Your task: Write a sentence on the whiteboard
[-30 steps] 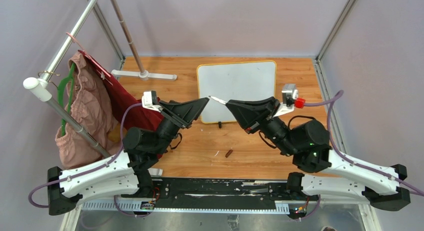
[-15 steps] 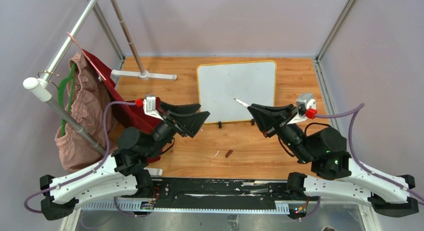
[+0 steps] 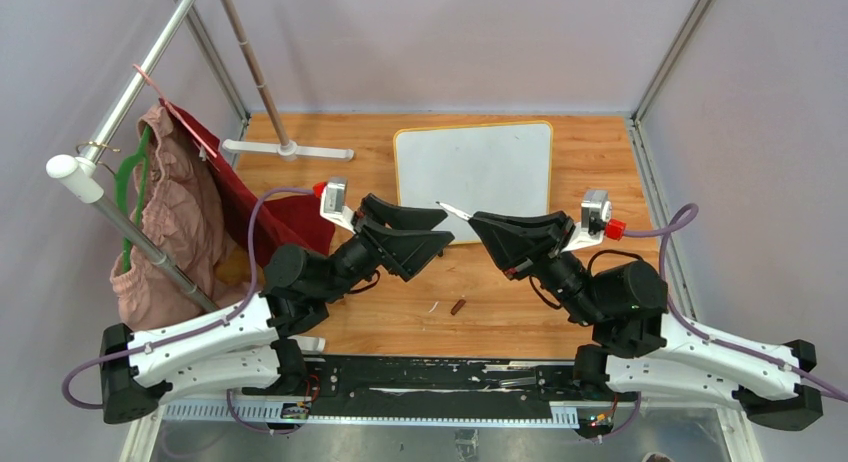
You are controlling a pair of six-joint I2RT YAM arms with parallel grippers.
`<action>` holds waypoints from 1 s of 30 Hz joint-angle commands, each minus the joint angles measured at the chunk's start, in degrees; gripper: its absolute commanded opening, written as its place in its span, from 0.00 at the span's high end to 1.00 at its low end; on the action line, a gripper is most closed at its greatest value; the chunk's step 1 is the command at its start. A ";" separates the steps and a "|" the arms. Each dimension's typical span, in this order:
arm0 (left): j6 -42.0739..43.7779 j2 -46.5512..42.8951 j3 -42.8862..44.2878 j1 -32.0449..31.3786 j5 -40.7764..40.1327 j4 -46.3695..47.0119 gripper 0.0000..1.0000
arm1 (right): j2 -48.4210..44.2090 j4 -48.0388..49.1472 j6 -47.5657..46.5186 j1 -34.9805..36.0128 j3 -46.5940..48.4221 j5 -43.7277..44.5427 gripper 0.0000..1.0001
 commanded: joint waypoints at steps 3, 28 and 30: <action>-4.42 1.49 1.93 -0.34 -2.17 10.94 0.12 | 2.01 8.87 5.10 -0.53 1.38 -4.76 1.00; -11.01 5.15 4.51 -0.33 -1.05 12.75 0.52 | 2.95 13.09 4.44 -0.53 1.51 -5.62 1.00; -11.20 5.20 4.39 -0.37 -0.94 12.94 0.57 | 3.23 13.33 4.42 -0.53 1.63 -5.70 1.00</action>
